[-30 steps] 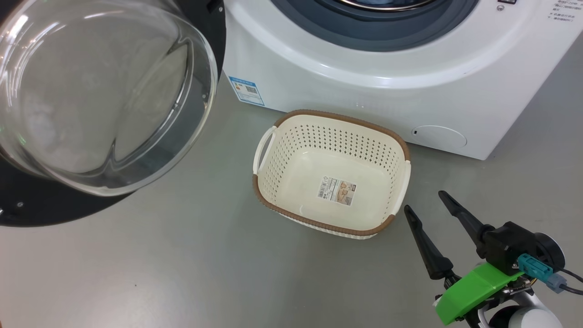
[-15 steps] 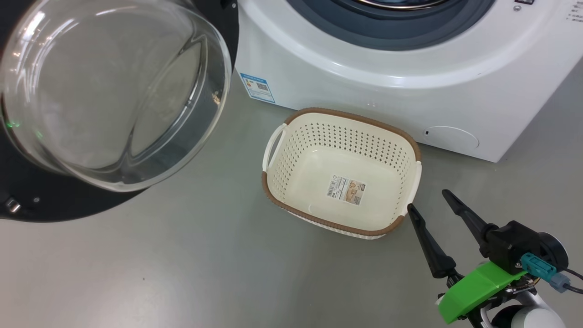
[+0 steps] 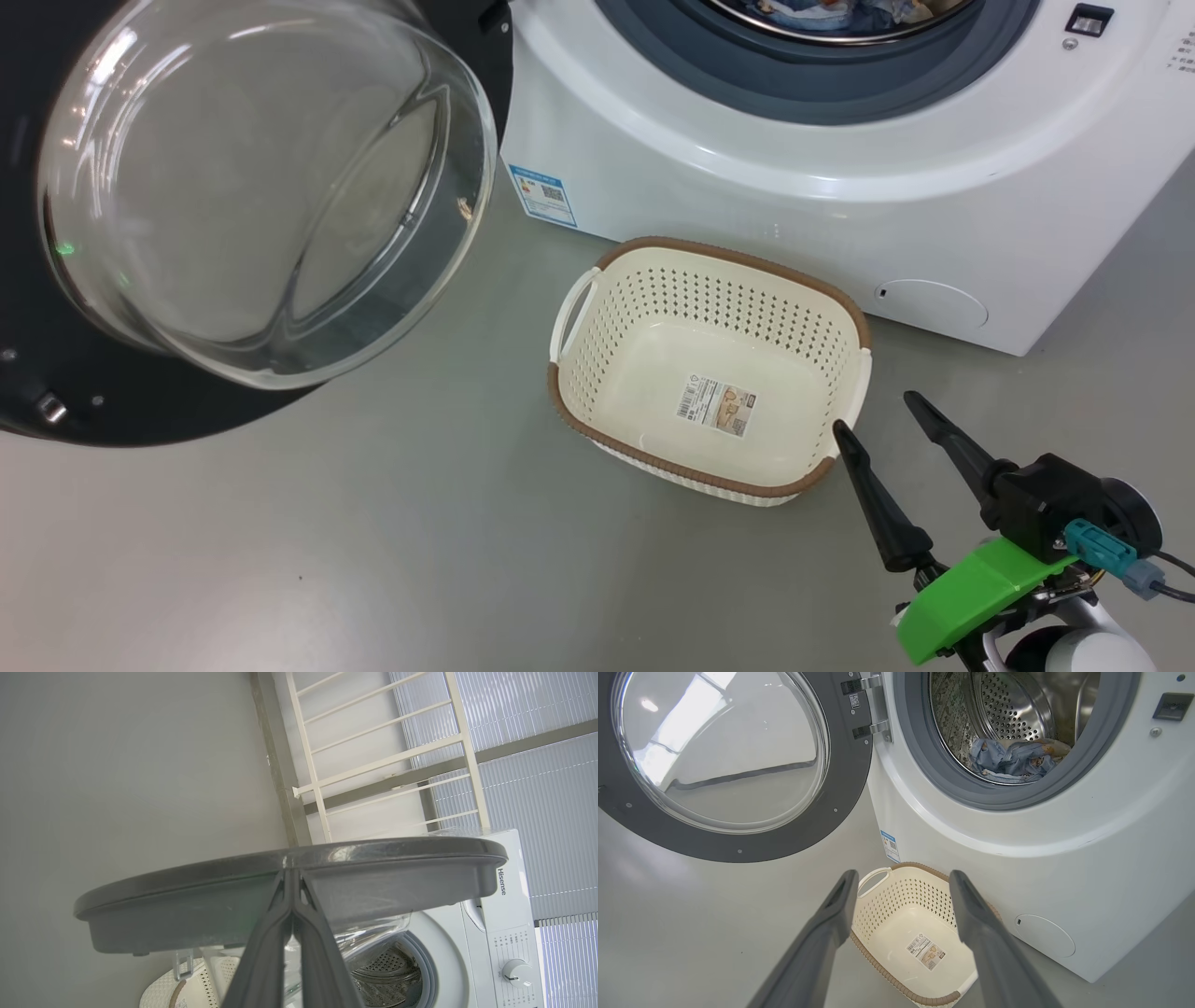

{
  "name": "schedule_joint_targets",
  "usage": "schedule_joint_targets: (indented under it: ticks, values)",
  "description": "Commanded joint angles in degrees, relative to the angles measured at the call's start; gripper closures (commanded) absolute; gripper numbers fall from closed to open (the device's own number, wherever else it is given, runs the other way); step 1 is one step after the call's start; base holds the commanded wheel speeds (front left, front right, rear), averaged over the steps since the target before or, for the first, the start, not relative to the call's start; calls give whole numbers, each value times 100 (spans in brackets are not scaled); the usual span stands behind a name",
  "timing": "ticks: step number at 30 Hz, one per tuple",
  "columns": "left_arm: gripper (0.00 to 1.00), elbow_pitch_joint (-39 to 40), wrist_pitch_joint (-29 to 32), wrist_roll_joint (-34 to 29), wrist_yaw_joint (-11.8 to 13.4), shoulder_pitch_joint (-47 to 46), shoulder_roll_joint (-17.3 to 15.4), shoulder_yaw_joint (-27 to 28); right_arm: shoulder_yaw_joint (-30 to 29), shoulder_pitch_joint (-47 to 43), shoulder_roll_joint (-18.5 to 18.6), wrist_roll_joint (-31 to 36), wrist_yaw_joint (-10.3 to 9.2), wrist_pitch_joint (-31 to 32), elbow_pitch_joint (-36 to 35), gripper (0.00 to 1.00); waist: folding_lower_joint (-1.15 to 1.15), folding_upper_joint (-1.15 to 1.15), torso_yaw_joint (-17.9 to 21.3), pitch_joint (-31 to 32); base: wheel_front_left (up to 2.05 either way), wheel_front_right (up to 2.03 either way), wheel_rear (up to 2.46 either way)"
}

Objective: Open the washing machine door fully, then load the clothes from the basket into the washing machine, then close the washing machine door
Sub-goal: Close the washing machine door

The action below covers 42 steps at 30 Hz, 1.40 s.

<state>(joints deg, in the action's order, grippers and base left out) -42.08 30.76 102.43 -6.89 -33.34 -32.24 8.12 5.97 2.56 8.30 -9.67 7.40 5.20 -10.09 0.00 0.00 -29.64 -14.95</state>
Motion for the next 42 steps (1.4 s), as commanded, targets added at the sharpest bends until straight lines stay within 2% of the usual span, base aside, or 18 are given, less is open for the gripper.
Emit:
schedule_joint_targets:
  ticks: [1, 5, 9, 15, 18, 28, 38, 42]
  values:
    - [100, 136, 6, -31, -58, 22, -327, 194, 163, 71, -23, 20, 9, -26, -133, 0, 0, 0, 11, 24, 0, 0, 0]
    - [100, 124, -229, -32, -59, 14, -244, 330, 204, 67, -7, 5, 9, -24, -125, 0, 0, 0, 57, 50, 0, 0, 0]
    - [100, 163, -211, 103, -59, 1, -172, 478, 197, 58, -10, 11, 9, -15, -138, 0, 0, 0, 102, 49, 0, 0, 0]
    - [100, 435, -33, 572, -59, 58, -109, 1070, 124, 8, -4, 31, 9, 16, -211, 0, 0, 0, 161, -12, 0, 0, 0]
    - [100, 418, -222, 522, -59, 112, -140, 1235, 119, -4, -11, 43, 9, 19, -229, 0, 0, 0, 163, -37, 0, 0, 0]
    - [100, -123, -981, -64, -59, -70, -143, 1128, 209, 75, 23, 31, 9, 61, -239, 0, 0, 0, 247, -113, 0, 0, 0]
    - [100, -373, -1288, -394, -59, -346, -132, 1039, 170, 120, 66, 24, 9, 111, -312, 0, 0, 0, 381, -251, 0, 0, 0]
    - [100, -310, -1229, -483, -59, -385, -142, 997, 146, 126, 72, 29, 9, 113, -327, 0, 0, 0, 396, -293, 0, 0, 0]
